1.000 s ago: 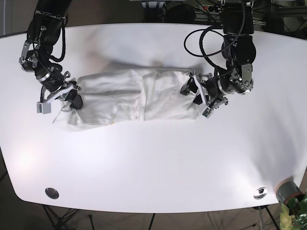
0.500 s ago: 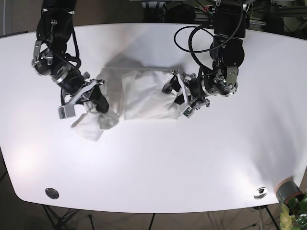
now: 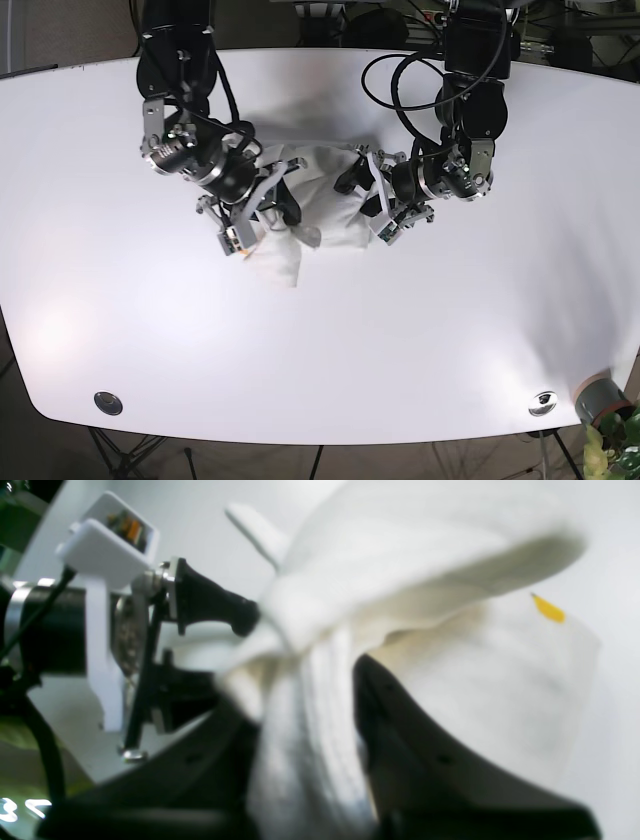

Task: Fold the T-shirt properly
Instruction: 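Fold the strip end over toward the right gripper with both grippers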

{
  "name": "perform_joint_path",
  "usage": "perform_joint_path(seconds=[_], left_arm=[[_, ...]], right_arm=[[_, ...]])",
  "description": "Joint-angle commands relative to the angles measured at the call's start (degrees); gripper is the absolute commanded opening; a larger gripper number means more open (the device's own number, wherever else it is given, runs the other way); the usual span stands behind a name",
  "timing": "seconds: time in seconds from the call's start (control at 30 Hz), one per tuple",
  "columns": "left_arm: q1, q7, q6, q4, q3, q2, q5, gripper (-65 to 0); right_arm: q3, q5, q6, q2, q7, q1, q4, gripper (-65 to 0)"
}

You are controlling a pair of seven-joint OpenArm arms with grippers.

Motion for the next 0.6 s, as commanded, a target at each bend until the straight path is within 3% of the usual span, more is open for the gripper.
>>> perform_joint_path(seconds=[0.0,0.17,0.23,0.43,0.57], left_arm=[[-0.2,1.7,-0.1,0.1,0.1,-0.1,0.9,-30.0],[-0.2,1.7,-0.1,0.1,0.1,-0.1,0.9,-30.0],[-0.2,1.6,-0.1,0.1,0.1,-0.1,0.9,-30.0],[-0.3,1.5,-0.1,0.2,-0.1,-0.3,0.9,-30.0],[-0.3,1.5,-0.1,0.6,-0.2,-0.3,0.7,-30.0]], right_arm=[[-0.9,-4.1,0.16,-2.5,1.7,1.7,0.1,-62.8],[-4.1,-16.5,0.16,-6.8,1.7,4.6,-5.2,-56.0],[-6.3,-19.8,0.16,-7.0,1.7,4.9,-6.4,-50.6],[-11.5,-24.3,0.24,-6.9,0.9,3.8,-4.3,-29.3],[-11.9,-23.1,0.59,-6.0,-2.2,2.9,0.7,-21.6]])
